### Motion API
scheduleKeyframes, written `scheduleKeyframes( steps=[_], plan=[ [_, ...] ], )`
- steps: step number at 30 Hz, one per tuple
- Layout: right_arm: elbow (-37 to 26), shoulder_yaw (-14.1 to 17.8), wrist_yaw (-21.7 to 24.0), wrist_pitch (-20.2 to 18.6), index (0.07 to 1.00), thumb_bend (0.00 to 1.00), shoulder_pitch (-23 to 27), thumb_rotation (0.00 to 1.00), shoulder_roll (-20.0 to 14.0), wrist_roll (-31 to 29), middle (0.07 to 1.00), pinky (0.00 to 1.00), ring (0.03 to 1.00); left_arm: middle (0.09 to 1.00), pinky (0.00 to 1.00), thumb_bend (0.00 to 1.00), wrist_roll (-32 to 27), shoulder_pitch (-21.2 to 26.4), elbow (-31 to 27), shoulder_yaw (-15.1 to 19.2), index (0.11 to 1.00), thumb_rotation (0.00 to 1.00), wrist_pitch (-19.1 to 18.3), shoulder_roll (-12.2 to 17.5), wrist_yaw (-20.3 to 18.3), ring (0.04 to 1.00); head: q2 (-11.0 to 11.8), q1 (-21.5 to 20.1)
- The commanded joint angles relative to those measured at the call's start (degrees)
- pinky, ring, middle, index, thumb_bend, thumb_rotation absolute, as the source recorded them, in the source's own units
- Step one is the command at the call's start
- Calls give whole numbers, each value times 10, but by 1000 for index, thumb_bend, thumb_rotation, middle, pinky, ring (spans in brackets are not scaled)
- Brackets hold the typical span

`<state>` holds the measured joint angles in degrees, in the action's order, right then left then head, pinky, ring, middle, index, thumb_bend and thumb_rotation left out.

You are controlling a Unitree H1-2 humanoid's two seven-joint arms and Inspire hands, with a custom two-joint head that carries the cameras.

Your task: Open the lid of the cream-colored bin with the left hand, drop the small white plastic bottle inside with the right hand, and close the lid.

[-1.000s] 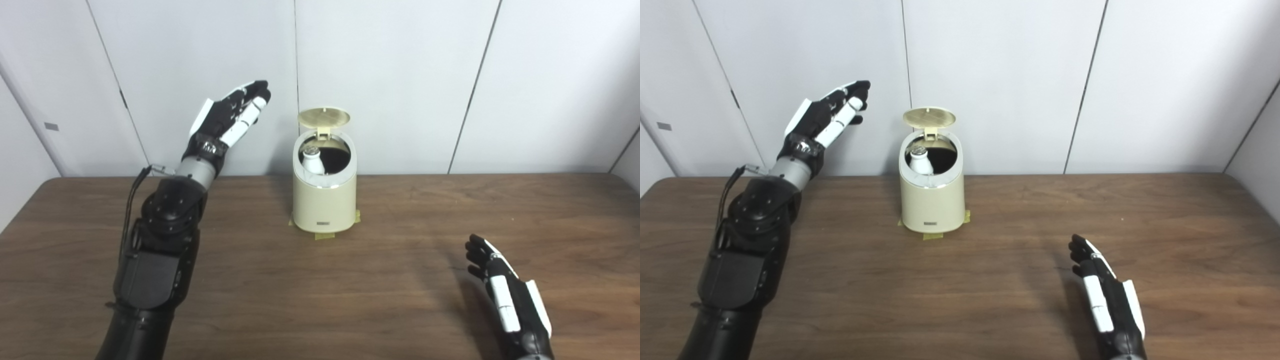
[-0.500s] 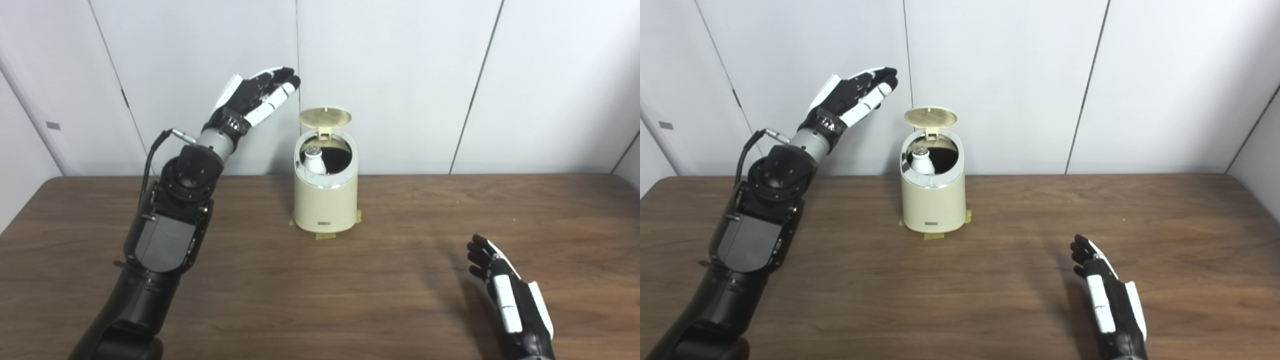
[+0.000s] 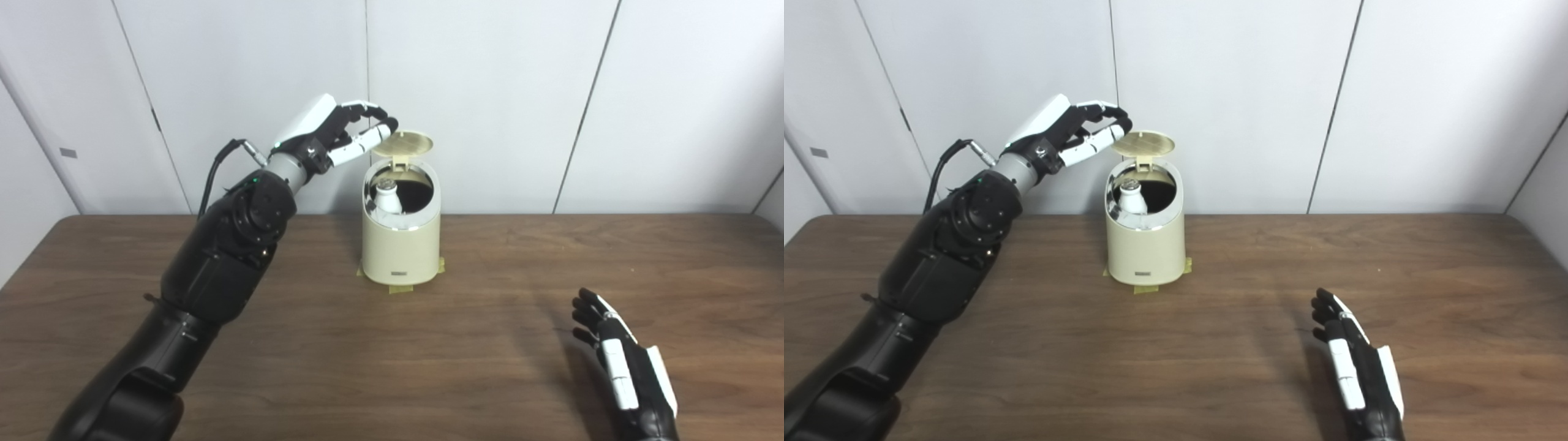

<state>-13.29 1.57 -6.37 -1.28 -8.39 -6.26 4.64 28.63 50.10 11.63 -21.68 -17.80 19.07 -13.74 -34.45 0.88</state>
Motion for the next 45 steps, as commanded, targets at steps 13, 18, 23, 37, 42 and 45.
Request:
scheduleKeyframes(
  steps=[13,18,23,37,42,45],
  plan=[
    [-15,-9,-10,18,880,553,-9,997,24,23,856,786,849,871,795,532,78,51,19,-16,789,897,76,18,-16,888,-1,0],
    [-23,-11,-9,-3,880,539,-11,992,23,34,852,763,834,874,773,535,72,44,8,-2,781,878,70,15,-29,883,-1,-2],
    [-27,-10,-9,-11,880,532,-14,963,23,38,850,757,830,878,773,537,71,39,-1,6,759,883,76,16,-41,892,-3,-3],
    [-27,-16,-6,-21,897,543,-17,938,17,63,858,735,828,864,793,580,78,27,-33,2,785,878,81,12,-73,870,-6,-4],
    [-34,-17,-5,-30,901,534,-20,942,16,70,860,733,828,858,777,576,93,25,-27,-10,772,834,100,10,-67,861,-9,-9],
    [-39,-16,-6,-30,901,528,-21,932,17,67,857,727,824,850,773,582,95,24,-20,-14,773,839,110,12,-69,861,-9,-11]
  ],
)
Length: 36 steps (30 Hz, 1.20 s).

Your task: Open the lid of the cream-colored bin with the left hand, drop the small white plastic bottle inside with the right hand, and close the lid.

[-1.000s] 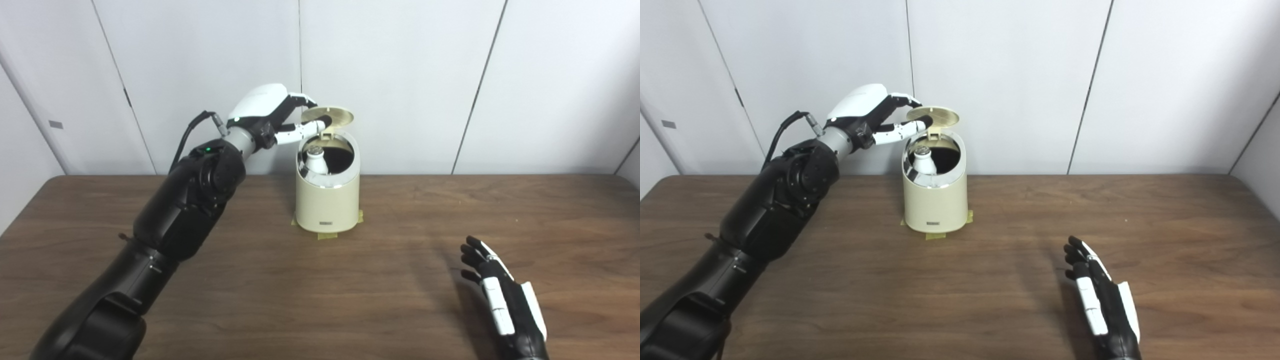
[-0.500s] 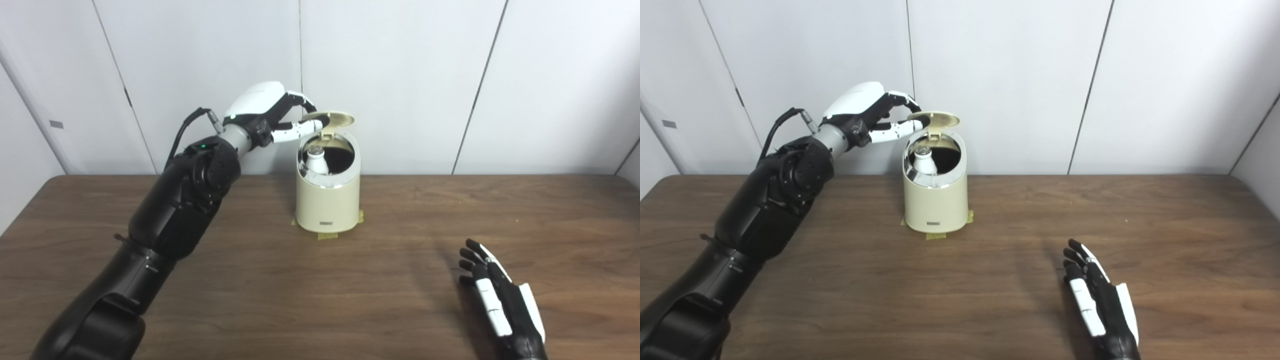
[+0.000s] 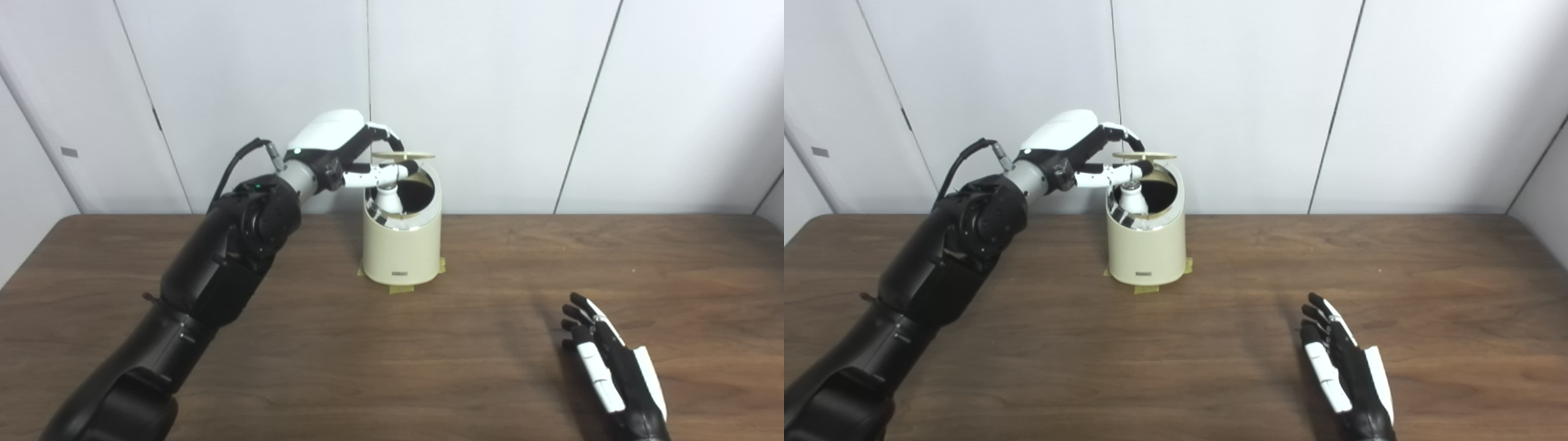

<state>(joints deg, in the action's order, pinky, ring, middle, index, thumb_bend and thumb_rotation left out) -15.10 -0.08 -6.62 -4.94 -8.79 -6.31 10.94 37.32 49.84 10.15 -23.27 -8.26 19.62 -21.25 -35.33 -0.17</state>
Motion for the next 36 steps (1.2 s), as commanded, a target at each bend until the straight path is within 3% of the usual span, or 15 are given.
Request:
scheduleKeyframes(
  steps=[1,13,19,28,36],
  plan=[
    [-22,1,-4,7,901,522,-17,929,17,4,856,723,821,848,775,583,9,26,-3,1,773,838,18,7,5,862,-1,-2],
    [-35,7,-3,-2,892,528,-19,930,17,-6,848,716,814,839,789,591,88,15,-17,-37,771,834,63,31,2,875,-4,-3],
    [-40,10,-1,-7,888,536,-20,918,18,-18,847,718,813,832,891,583,114,10,-16,-49,774,862,93,38,-1,878,-7,-3],
    [-43,11,-3,-8,872,539,-23,911,14,-18,836,720,813,832,904,578,151,-3,-17,-59,787,862,126,41,-5,877,-12,-4],
    [-47,8,-1,-12,874,528,-26,926,11,-5,833,707,807,842,921,566,171,-20,-49,-62,796,884,127,39,-33,890,-17,-3]
  ],
)
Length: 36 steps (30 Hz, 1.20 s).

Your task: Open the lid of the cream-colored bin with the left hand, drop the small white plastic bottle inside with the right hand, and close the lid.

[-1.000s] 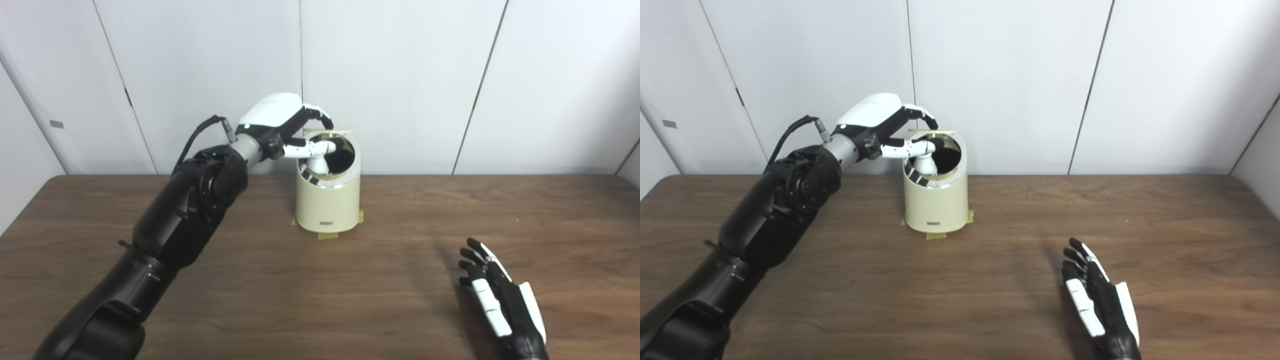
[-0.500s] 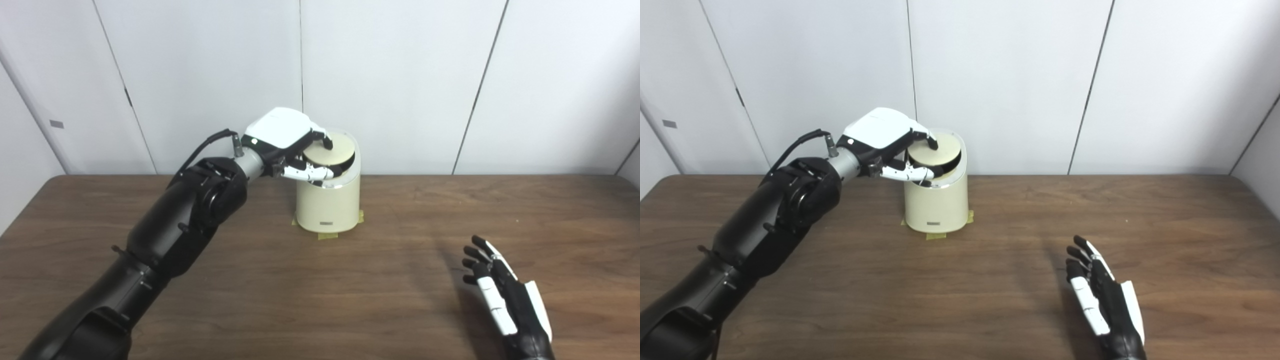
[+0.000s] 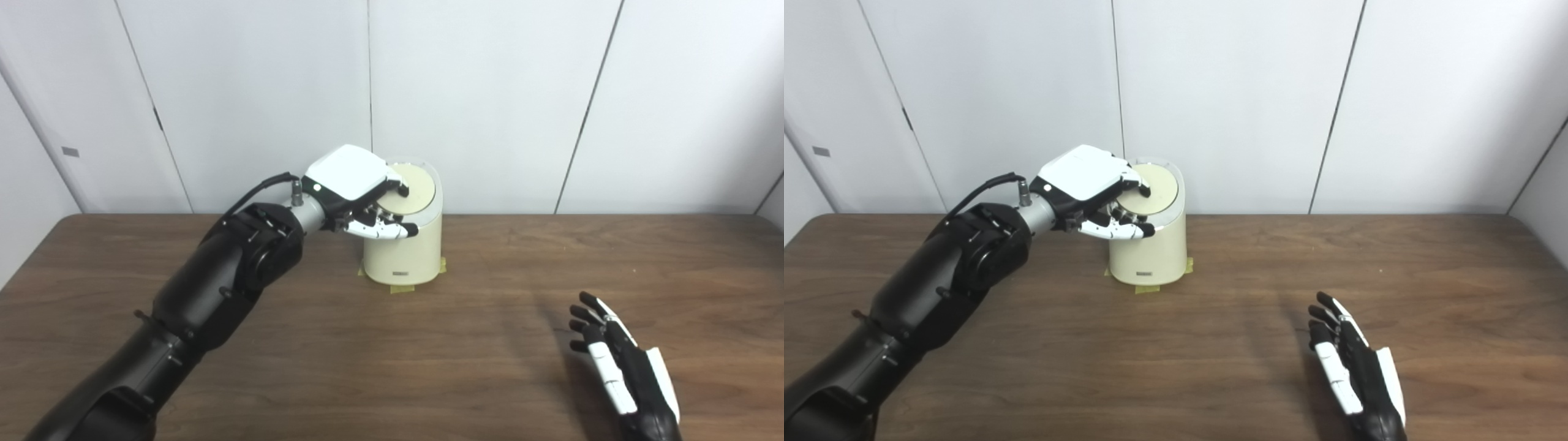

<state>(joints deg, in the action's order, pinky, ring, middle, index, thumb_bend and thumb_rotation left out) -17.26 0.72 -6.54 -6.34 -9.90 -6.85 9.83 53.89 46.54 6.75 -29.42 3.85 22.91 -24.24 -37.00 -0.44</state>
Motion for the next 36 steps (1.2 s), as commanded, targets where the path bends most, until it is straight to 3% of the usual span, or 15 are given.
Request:
scheduleKeyframes(
  steps=[1,11,27,36],
  plan=[
    [-26,0,-2,2,873,527,-16,925,16,7,832,707,809,839,919,567,8,11,-17,0,794,885,8,6,-3,888,0,-1],
    [-28,1,-2,-10,869,527,-14,931,16,12,831,722,821,835,922,580,38,-12,-47,-7,782,912,24,8,-10,886,-5,-2],
    [-47,-13,8,-18,879,528,-17,965,5,31,834,747,829,862,925,583,91,-16,-33,-22,782,979,20,8,-40,908,-14,-6],
    [-49,-12,11,-19,879,531,-18,963,4,38,833,742,824,869,941,592,88,-23,-32,-23,800,989,17,7,-57,915,-15,-8]
  ],
)
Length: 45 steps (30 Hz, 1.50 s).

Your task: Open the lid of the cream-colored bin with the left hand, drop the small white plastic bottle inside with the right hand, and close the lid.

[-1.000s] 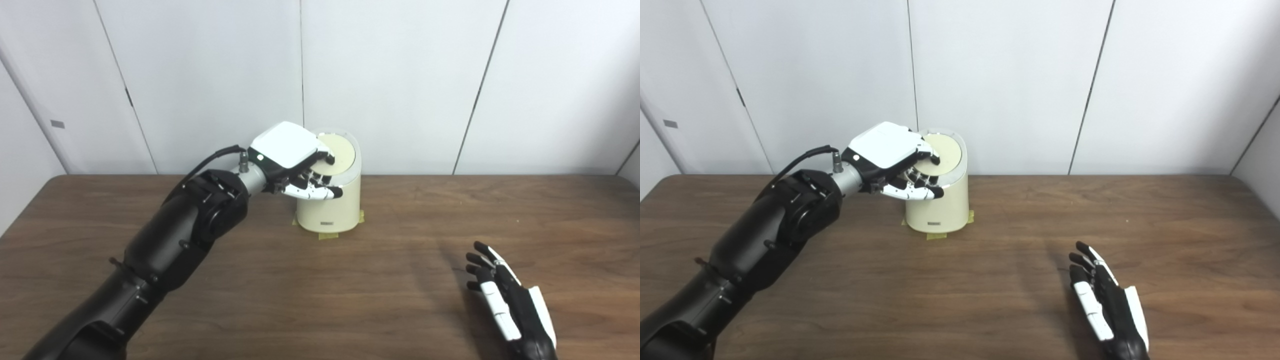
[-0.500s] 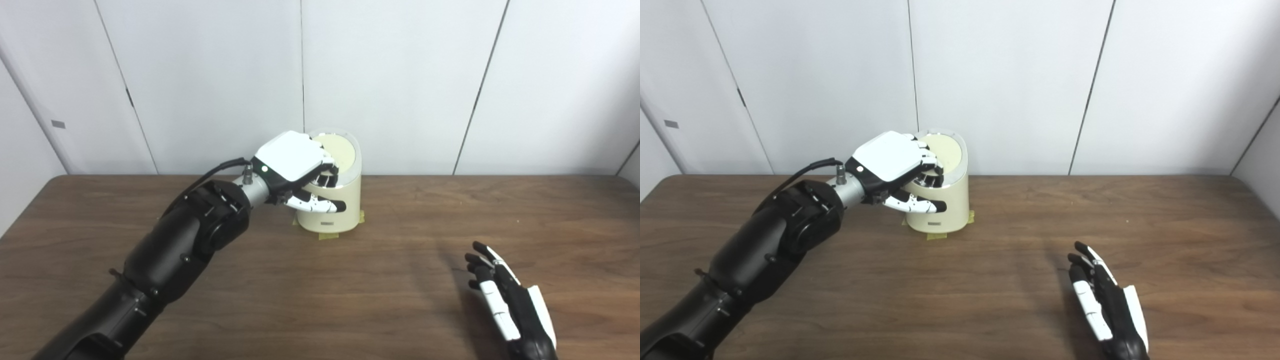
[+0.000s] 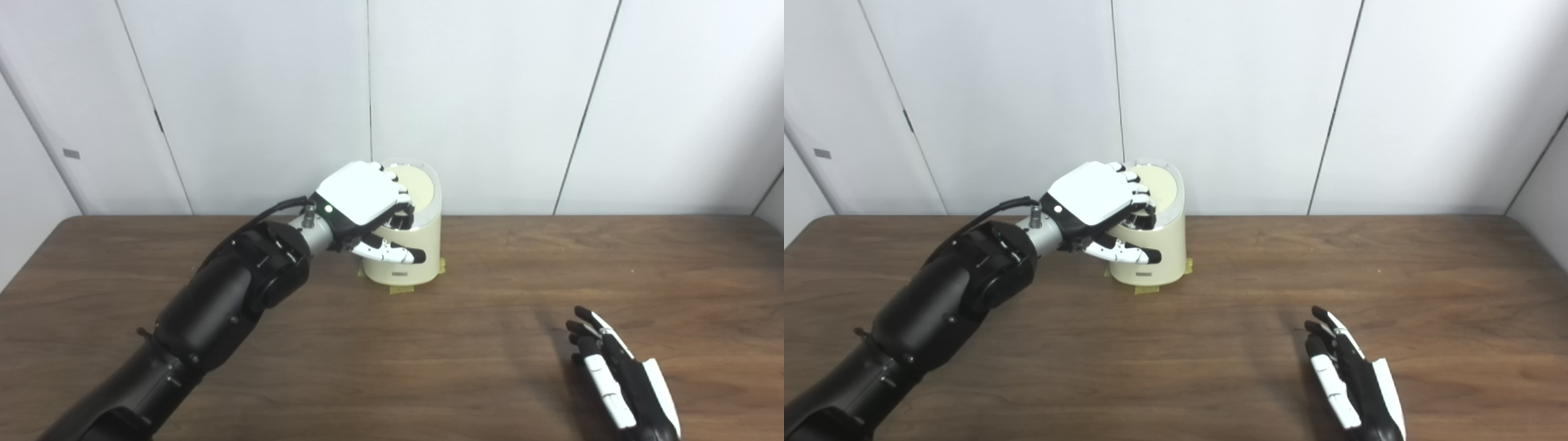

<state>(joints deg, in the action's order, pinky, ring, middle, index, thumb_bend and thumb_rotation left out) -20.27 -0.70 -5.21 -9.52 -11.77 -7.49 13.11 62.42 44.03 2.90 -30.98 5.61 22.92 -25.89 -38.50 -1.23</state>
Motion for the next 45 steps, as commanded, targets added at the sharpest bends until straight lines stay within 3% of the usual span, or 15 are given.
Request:
scheduleKeyframes(
  steps=[1,15,26,33,41,45],
  plan=[
    [-17,2,-2,15,880,525,1,967,9,6,834,742,824,869,943,593,2,2,6,-8,802,993,-2,7,-43,915,0,0],
    [-18,4,1,7,886,524,6,969,13,-3,838,749,829,857,908,583,-58,-14,-42,36,838,942,-8,8,-61,888,3,0],
    [-14,2,4,7,886,527,7,990,8,2,836,740,826,795,681,509,-153,-53,-68,119,794,714,-4,-30,26,788,4,0],
    [-15,5,6,11,883,526,11,980,7,-4,831,722,810,837,697,460,-230,-102,-116,190,829,703,-59,-78,50,815,3,3],
    [-27,8,13,5,879,563,16,974,7,-14,831,717,804,869,762,428,-264,-179,-185,217,851,787,-115,-119,73,856,-2,2],
    [-36,14,21,3,879,577,17,926,11,-49,839,757,830,867,771,427,-312,-225,-223,242,848,741,-157,-150,80,853,-5,4]
  ],
)
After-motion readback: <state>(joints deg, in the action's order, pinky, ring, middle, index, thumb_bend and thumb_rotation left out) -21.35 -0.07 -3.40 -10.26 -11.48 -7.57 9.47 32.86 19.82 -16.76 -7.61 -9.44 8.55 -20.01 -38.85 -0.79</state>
